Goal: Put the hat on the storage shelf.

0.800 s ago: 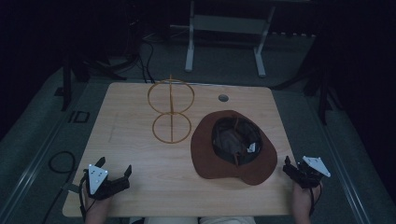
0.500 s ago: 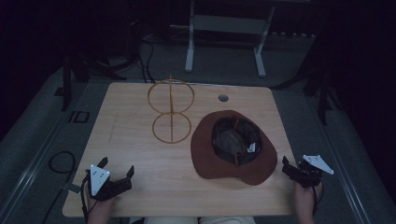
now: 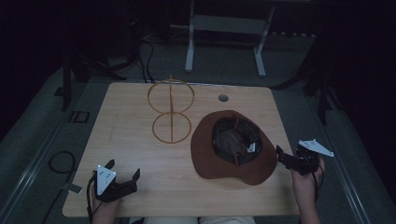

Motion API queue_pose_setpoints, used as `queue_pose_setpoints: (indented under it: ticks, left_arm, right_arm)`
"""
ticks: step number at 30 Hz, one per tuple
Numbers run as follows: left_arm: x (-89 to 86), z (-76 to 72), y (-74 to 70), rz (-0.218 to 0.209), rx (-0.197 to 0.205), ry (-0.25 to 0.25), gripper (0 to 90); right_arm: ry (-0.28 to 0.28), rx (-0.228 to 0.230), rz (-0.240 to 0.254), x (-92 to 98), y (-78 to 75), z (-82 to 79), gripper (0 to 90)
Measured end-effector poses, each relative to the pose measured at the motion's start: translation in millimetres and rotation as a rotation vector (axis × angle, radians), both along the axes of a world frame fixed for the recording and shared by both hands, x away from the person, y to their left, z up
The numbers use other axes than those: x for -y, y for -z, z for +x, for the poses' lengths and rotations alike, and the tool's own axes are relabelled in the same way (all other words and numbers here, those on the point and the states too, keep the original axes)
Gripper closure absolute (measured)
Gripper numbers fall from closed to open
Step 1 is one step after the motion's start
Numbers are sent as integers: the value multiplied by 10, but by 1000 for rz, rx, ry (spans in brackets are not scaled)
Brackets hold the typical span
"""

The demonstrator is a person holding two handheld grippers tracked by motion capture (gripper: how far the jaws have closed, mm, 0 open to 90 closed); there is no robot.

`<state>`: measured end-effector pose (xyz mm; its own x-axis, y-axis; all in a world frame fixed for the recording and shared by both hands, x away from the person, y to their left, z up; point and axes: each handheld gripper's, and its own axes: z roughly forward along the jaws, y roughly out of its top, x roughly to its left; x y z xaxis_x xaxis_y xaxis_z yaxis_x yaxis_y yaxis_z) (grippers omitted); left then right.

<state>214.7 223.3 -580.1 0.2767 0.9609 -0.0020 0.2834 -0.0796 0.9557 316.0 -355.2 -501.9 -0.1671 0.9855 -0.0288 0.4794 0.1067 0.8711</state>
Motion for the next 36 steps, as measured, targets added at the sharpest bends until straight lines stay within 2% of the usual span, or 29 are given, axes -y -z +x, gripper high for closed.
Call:
queue_pose_setpoints:
  ticks: [3, 6, 8, 11, 16, 19, 23, 26, 28, 32, 36]
  left_arm:
    - [35, -7, 2, 15, 8, 21, 26]
    - [57, -9, -3, 10, -1, 28, 26]
    - [75, -7, -1, 5, -12, 35, 26]
    - [90, -12, -4, 14, -11, 44, 26]
    - [98, -12, -5, 18, -23, 45, 26]
    - [96, -10, -4, 16, -28, 46, 25]
    - [103, -13, -3, 15, -37, 49, 25]
    - [111, -14, -3, 20, -40, 55, 26]
    - [117, -15, -5, 22, -40, 57, 26]
    - [121, -17, -8, 21, -41, 58, 26]
    - [118, -16, -5, 22, -47, 61, 26]
  right_arm:
    - [-22, 4, -26, -87, -48, 62, 136]
    - [-61, -4, 9, -156, -97, 129, 136]
    - [-63, 0, 15, -215, -127, 178, 138]
    - [-82, -21, 13, -323, -166, 274, 133]
    - [-163, -56, 49, -475, -203, 424, 123]
    - [-164, -68, 50, -566, -210, 520, 117]
    - [-154, -92, 17, -649, -213, 685, 117]
    - [-138, -86, -37, -695, -188, 789, 175]
    - [-144, -94, -35, -710, -156, 854, 253]
    - [-145, -138, -37, -740, -56, 981, 275]
    - [-142, -193, -75, -780, 96, 1086, 318]
